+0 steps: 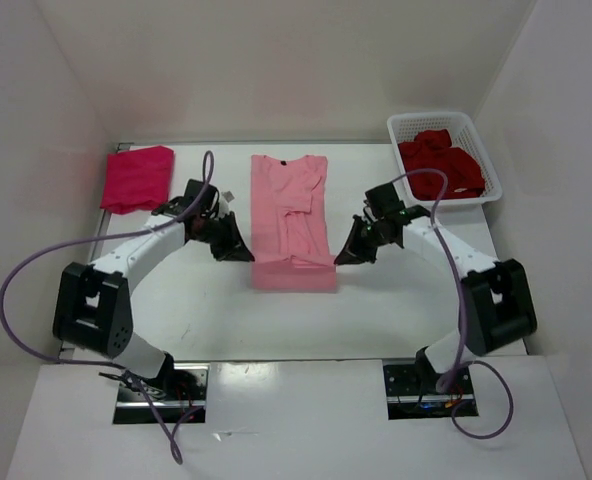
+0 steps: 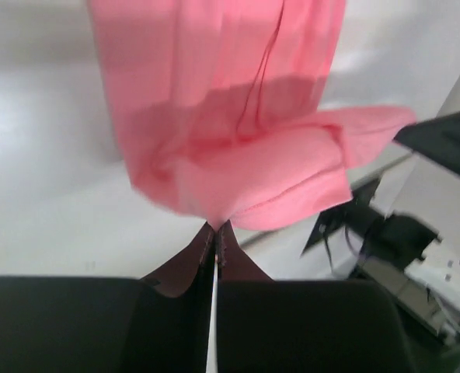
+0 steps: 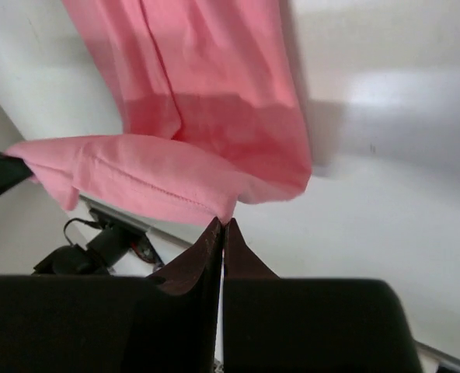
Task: Fold and stack the t-shirts
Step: Fold the folded rectangular tshirt in 1/3 of the way
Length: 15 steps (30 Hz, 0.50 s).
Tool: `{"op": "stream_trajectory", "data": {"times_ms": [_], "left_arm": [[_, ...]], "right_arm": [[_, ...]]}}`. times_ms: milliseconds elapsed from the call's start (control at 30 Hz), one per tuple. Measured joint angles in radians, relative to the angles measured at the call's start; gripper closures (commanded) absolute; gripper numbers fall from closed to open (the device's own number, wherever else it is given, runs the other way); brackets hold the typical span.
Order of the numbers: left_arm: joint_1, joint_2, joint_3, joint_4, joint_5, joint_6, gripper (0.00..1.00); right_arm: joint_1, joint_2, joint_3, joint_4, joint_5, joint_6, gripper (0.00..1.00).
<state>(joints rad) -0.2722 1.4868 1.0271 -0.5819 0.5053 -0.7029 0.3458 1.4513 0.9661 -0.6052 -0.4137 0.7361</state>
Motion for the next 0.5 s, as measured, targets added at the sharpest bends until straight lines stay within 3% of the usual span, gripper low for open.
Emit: {"op": "stream_trajectory", "data": {"times_ms": [367, 500], "left_arm": [[0.048, 0.391, 0.37, 0.081, -0.15, 0.026, 1.0], [0.072, 0.489, 0.427, 0.124, -0.187, 0.03, 0.98]], "right_arm": [[-0.054, 0.481, 0.514, 0.014, 0.054, -0.145, 1.0], [-0.056, 0.618, 0.66, 0.024, 0.063, -0.175, 1.0]]}}
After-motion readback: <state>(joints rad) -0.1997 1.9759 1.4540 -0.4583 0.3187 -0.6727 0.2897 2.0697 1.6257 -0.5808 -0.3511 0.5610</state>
